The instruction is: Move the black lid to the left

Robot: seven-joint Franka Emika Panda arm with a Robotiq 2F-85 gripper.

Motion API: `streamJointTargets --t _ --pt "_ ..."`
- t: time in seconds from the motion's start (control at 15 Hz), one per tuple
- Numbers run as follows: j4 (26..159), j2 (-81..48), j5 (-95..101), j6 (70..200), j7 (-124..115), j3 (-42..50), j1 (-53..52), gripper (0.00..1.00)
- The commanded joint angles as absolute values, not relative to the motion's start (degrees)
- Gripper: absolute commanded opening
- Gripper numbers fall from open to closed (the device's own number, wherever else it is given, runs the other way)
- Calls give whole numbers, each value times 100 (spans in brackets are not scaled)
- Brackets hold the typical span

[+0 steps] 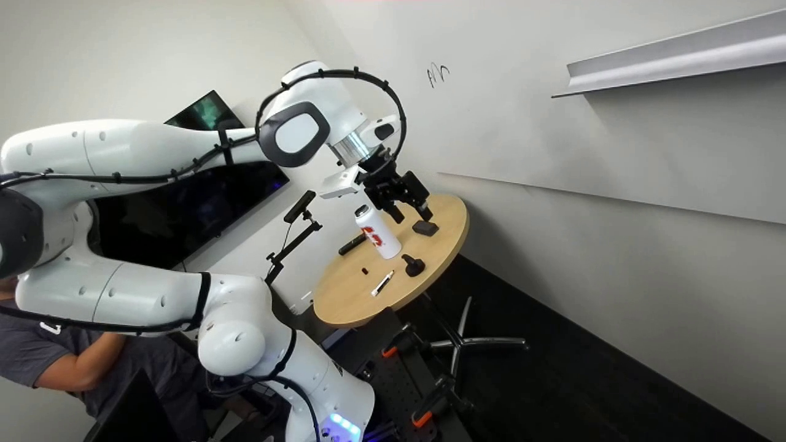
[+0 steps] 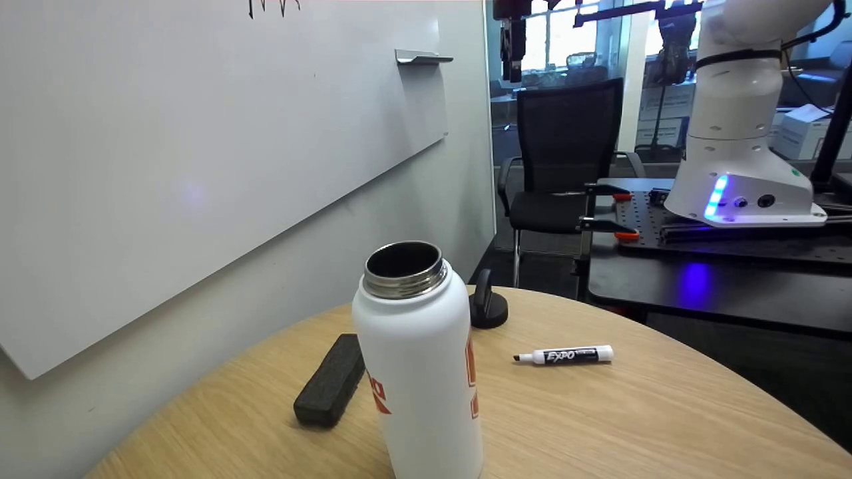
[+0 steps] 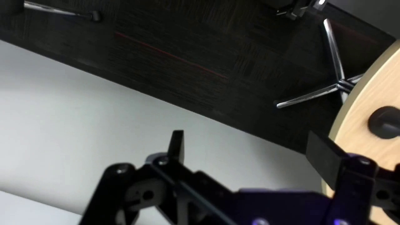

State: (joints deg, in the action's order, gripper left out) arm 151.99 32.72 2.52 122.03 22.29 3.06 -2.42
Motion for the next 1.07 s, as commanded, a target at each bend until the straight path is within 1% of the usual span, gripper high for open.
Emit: streamJointTargets --t 0.0,0.13,0.2,0.33,0.6,0.73,1.0 --pt "15530 3902 292 11821 2343 -134 -895 100" --pt "15535 4053 394 11659 2556 -248 -1212 100" --pt "15416 3743 311 11835 2233 -176 -1099 100" --pt "15450 3893 349 11761 2304 -244 -1288 100" --pt "15488 3938 374 11759 2404 -223 -1298 100" --pt "15534 3928 290 11969 2806 -298 -1662 100" --pt "15396 3599 237 12157 2918 -840 -2444 100"
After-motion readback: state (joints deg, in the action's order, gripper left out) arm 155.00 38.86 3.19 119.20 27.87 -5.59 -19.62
